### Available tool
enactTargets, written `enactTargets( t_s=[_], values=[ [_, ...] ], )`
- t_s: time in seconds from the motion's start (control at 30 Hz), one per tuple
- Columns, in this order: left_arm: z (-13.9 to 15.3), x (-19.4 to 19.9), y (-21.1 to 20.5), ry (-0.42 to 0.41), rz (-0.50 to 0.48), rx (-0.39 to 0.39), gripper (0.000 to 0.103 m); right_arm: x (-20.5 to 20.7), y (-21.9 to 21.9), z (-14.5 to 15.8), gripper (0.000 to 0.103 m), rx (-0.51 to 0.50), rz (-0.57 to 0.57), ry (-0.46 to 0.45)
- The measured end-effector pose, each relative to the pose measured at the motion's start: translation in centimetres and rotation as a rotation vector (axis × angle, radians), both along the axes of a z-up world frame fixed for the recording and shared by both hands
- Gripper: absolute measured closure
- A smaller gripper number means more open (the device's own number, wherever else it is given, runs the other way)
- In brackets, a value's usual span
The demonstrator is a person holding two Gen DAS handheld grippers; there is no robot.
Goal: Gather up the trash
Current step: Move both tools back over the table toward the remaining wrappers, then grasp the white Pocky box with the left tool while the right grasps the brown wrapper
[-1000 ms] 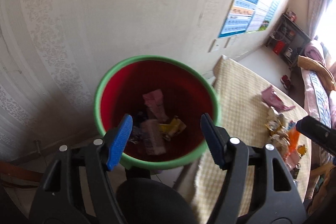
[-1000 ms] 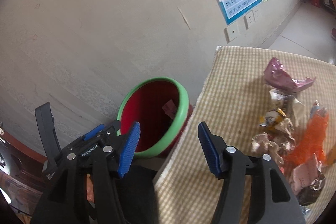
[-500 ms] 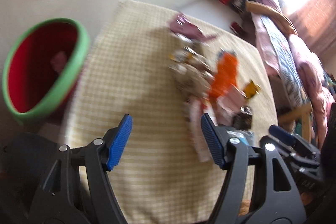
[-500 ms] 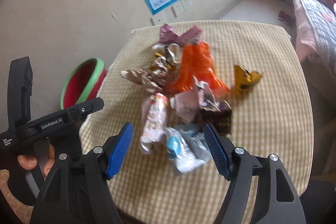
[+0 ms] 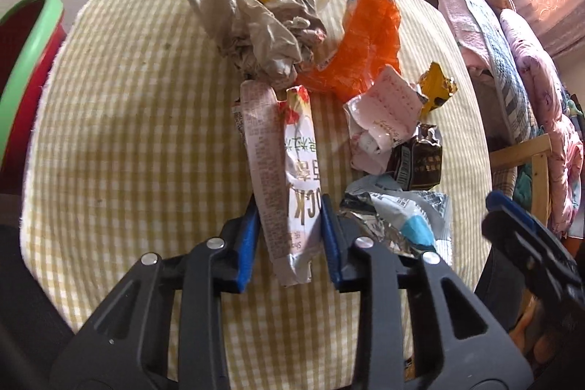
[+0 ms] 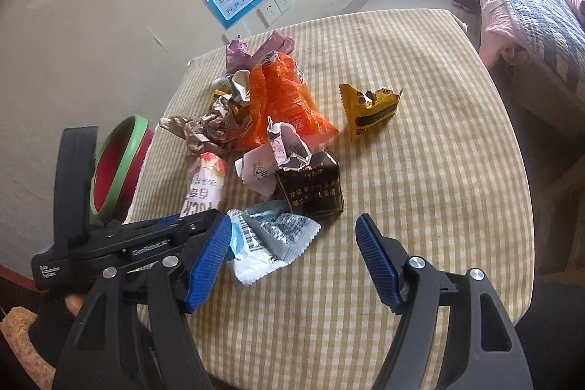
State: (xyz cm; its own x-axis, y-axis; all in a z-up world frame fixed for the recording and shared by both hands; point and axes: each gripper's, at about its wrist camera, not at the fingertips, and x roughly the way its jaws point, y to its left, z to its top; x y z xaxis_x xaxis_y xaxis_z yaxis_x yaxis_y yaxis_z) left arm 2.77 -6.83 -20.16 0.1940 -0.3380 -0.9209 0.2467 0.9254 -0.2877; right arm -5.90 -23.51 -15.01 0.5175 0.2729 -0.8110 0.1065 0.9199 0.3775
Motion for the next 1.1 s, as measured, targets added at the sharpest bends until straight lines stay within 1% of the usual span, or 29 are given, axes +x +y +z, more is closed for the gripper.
enactTargets(
  t_s=[0.07,0.1,0.2,0.33,0.47,0.6,0.7,0.77,0.93,0.97,1.0,1.03,1.1],
  values=[
    [0.4,-0.2,0.8,-0.021,0.009,0.02,0.072,1.1,0.0,0.3,0.034,-0.034,0.016,-0.018],
    [0.5,-0.2,1.2,-0.024,0.016,0.028,0.07,1.8,0.0,0.2,0.034,-0.044,0.03,-0.015],
    [-0.1,-0.1,2.3,0.006,0.048,0.026,0.066,3.9,-0.5,-0.9,0.034,-0.032,0.037,0.027],
    [-0.1,-0.4,2.7,-0.007,0.055,0.039,0.063,5.6,-0.8,-3.2,0.034,-0.057,0.037,0.085],
    [0.5,-0.6,2.5,-0.036,0.041,0.045,0.06,5.7,-0.7,-4.5,0.035,-0.059,0.042,0.108],
    [1.0,-0.6,2.0,-0.061,0.039,0.045,0.054,5.5,0.1,-4.7,0.035,-0.073,0.058,0.103],
    [1.3,-0.5,1.8,-0.08,0.042,0.052,0.05,5.4,0.8,-4.9,0.041,-0.093,0.081,0.099],
    [1.1,-0.3,1.7,-0.079,0.043,0.06,0.05,5.5,0.9,-5.2,0.053,-0.086,0.084,0.105],
    [0.3,0.0,2.1,-0.063,0.044,0.079,0.05,5.1,0.9,-4.6,0.054,-0.061,0.089,0.075],
    [0.2,0.0,2.3,-0.057,0.049,0.079,0.052,5.0,0.8,-4.4,0.054,-0.055,0.084,0.068],
    [-0.1,0.1,2.4,-0.043,0.052,0.071,0.061,4.9,0.7,-4.0,0.054,-0.047,0.078,0.059],
    [-0.4,0.1,2.6,-0.024,0.056,0.064,0.065,4.8,0.6,-3.7,0.054,-0.039,0.072,0.052],
    [-0.7,0.1,2.9,-0.015,0.067,0.057,0.066,4.5,0.3,-3.0,0.054,-0.025,0.058,0.036]
  ],
)
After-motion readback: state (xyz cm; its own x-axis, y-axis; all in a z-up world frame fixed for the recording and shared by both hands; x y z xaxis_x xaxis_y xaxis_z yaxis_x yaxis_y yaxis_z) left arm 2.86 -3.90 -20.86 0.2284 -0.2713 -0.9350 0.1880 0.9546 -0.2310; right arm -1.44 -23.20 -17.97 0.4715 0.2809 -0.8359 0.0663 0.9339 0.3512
